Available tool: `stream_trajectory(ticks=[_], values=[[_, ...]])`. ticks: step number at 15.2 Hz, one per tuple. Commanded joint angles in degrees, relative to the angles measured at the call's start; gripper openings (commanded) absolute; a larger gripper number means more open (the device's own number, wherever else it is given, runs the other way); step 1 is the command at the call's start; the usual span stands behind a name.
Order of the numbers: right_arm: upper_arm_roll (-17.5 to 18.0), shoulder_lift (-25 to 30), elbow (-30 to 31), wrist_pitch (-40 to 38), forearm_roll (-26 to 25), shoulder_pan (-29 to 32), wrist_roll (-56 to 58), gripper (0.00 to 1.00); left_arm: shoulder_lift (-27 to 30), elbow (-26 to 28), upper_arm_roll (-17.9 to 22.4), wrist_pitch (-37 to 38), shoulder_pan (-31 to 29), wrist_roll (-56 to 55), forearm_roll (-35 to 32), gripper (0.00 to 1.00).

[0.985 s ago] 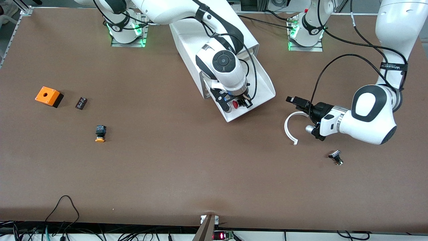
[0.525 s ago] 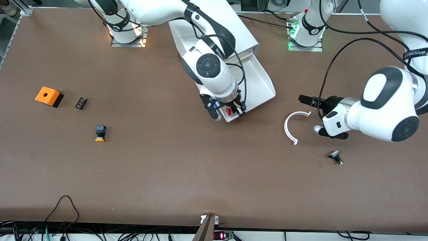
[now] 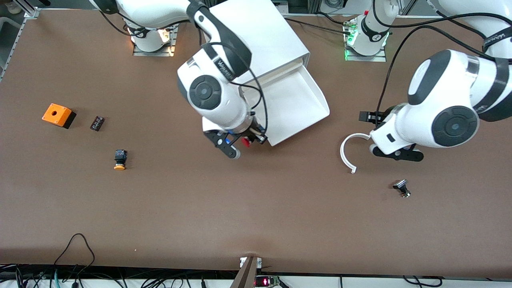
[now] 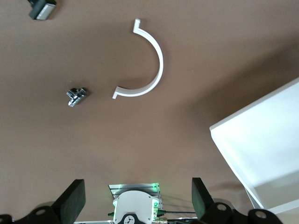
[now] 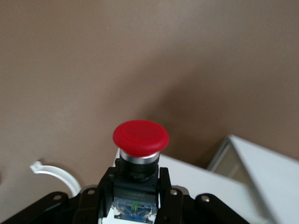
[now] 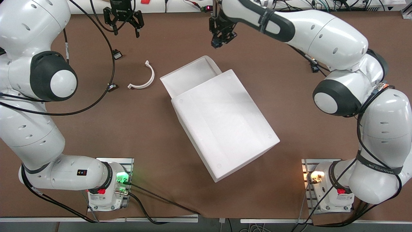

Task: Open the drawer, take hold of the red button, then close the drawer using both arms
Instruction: 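Lift the red button out with the right gripper while the left gripper releases, then carry the red button with the right gripper while the left gripper pushes the drawer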

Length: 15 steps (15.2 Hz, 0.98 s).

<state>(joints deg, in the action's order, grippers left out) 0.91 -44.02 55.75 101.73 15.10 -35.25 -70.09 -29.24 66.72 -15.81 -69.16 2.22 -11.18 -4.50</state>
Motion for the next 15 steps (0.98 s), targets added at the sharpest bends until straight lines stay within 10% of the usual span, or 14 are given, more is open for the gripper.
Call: stream_trajectory(ticks=[1, 8, 15], values=[[-2.04, 1.74, 0.67, -6.95, -0.95, 1.85, 12.83, 0.00, -0.39, -0.03, -0.10, -4.99, -0.37, -0.42, -1.29, 1.00], [-15.04, 5.78, 10.94, -8.83, -0.34, 2.11, 42.45, 0.00, 13.15, 28.70, -0.28, -34.52, -0.99, -10.41, -1.21, 0.99], [-22.17, 12.10, 32.19, 4.50, 0.10, 3.08, 64.87, 0.00, 11.76, 37.43, -0.98, -49.93, 1.03, -29.22, -1.21, 0.99]])
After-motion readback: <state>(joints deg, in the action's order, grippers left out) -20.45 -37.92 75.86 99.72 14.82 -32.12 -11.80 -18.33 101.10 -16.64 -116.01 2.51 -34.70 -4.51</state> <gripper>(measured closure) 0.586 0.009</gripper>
